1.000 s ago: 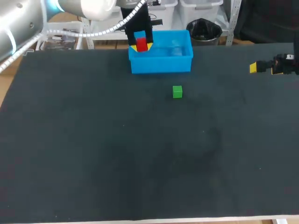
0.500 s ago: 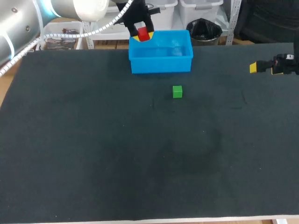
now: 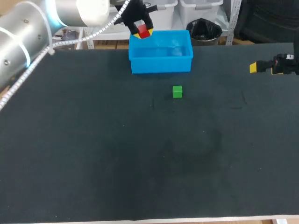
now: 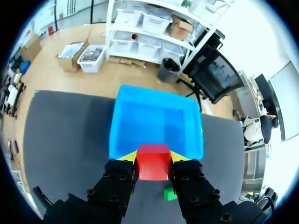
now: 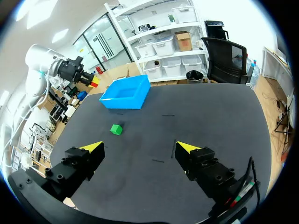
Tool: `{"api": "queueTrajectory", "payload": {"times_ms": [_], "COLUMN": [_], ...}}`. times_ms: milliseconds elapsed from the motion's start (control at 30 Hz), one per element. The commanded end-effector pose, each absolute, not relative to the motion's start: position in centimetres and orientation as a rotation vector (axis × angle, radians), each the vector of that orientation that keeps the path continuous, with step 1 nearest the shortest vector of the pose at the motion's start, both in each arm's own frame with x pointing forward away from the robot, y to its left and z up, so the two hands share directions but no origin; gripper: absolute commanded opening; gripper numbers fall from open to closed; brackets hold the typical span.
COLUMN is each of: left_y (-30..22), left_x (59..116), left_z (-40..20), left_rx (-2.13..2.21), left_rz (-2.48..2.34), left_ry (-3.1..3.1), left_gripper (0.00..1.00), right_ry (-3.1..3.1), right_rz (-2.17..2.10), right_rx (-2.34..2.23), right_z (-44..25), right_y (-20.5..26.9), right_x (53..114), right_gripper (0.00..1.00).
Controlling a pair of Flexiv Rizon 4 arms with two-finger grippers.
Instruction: Use the left arm to pick the red cube and place it into the blue plastic box first, then use the right arm to grasp the green cube and put it into the same blue plastic box after the first action is fully finished.
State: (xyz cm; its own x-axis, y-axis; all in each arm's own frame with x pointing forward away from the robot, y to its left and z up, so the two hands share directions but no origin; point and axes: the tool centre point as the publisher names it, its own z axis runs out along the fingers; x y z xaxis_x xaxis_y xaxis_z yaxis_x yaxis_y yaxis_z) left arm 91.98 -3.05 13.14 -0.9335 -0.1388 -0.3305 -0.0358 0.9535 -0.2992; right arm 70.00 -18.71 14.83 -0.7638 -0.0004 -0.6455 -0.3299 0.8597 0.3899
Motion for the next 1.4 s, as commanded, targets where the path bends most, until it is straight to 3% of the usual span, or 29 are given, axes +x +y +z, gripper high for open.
{"api": "queueTrajectory", "payload": {"times_ms": [33, 833, 867, 900, 933, 1400], "left_y": [-4.1, -3.4, -3.4, -3.4, -3.5, -2.6], "left_x": [95.9, 101.1, 101.1, 101.2, 101.3, 98.7], "left_z": [12.7, 7.5, 7.4, 7.3, 7.2, 10.2], "left_rx": [-0.124, -0.244, -0.249, -0.257, -0.271, -0.195], "left_rz": [-0.409, -0.516, -0.516, -0.515, -0.519, -0.53], "left_ry": [2.813, 2.877, 2.88, 2.887, 2.89, 2.821], "left_gripper": [0.0, 0.0, 0.19, 0.85, 1.0, 1.0], "right_ry": [2.369, 2.369, 2.369, 2.369, 2.369, 2.369], "right_rz": [0.646, 0.646, 0.646, 0.646, 0.646, 0.646], "right_rx": [-0.237, -0.237, -0.237, -0.237, -0.237, -0.237], "right_z": [14.9, 14.9, 14.9, 14.9, 14.9, 14.9], "right_y": [-18.7, -18.7, -18.7, -18.7, -18.7, -18.7], "right_x": [70.0, 70.0, 70.0, 70.0, 70.0, 70.0], "right_gripper": [1.0, 1.0, 1.0, 1.0, 1.0, 1.0]}}
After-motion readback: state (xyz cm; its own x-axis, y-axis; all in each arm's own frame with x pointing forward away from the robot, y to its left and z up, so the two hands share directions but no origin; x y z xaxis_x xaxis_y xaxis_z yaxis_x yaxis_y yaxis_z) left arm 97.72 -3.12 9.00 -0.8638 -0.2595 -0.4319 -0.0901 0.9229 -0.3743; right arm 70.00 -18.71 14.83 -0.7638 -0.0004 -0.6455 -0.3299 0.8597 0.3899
